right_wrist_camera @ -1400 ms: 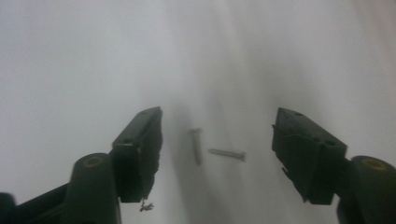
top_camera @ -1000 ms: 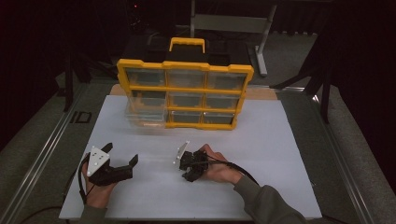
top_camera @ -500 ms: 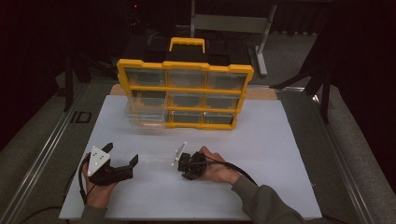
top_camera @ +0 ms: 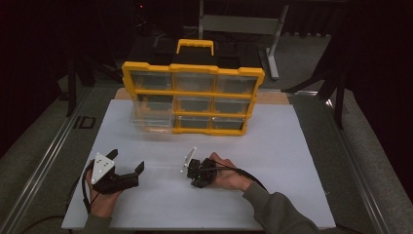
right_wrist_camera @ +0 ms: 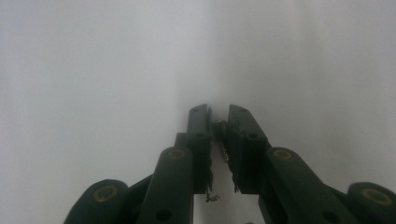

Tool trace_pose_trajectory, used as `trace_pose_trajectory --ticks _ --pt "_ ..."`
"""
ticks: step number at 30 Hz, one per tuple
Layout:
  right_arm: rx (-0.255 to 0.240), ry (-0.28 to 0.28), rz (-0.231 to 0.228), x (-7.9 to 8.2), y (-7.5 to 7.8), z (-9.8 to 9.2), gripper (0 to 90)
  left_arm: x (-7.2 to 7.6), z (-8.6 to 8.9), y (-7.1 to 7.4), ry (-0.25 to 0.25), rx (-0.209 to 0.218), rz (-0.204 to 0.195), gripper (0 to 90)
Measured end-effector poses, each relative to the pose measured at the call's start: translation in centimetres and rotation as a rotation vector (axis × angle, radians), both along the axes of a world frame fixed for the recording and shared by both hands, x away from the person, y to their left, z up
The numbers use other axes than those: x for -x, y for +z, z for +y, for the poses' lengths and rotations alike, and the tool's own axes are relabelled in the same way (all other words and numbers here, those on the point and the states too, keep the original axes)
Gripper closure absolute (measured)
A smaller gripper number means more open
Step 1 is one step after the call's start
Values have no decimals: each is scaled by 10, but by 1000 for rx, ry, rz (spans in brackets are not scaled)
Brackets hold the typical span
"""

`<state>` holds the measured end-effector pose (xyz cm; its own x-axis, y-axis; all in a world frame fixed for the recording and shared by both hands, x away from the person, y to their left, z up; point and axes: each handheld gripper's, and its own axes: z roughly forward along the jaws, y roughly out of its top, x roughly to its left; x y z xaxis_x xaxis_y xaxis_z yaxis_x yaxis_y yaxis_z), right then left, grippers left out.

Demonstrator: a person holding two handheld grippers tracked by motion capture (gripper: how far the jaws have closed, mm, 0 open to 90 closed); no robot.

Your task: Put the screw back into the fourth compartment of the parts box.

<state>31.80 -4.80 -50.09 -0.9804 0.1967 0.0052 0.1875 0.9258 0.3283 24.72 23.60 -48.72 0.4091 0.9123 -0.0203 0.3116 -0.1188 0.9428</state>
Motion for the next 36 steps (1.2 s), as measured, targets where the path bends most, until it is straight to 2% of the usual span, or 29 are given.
trace_pose_trajectory --ticks 3,16,20,28,36 --pt "-1 -10 11 -1 0 -2 839 0 0 0 1 2 -1 3" --pt "-24 -37 56 -3 -1 -11 839 0 0 0 0 3 0 3" --pt "-18 -35 50 -3 -1 -11 875 0 -1 0 -2 1 0 3" --pt "-2 -30 41 -1 0 -10 881 0 0 0 -3 1 0 3" --pt "16 -23 51 -2 1 -10 881 0 0 0 -4 -2 1 3"
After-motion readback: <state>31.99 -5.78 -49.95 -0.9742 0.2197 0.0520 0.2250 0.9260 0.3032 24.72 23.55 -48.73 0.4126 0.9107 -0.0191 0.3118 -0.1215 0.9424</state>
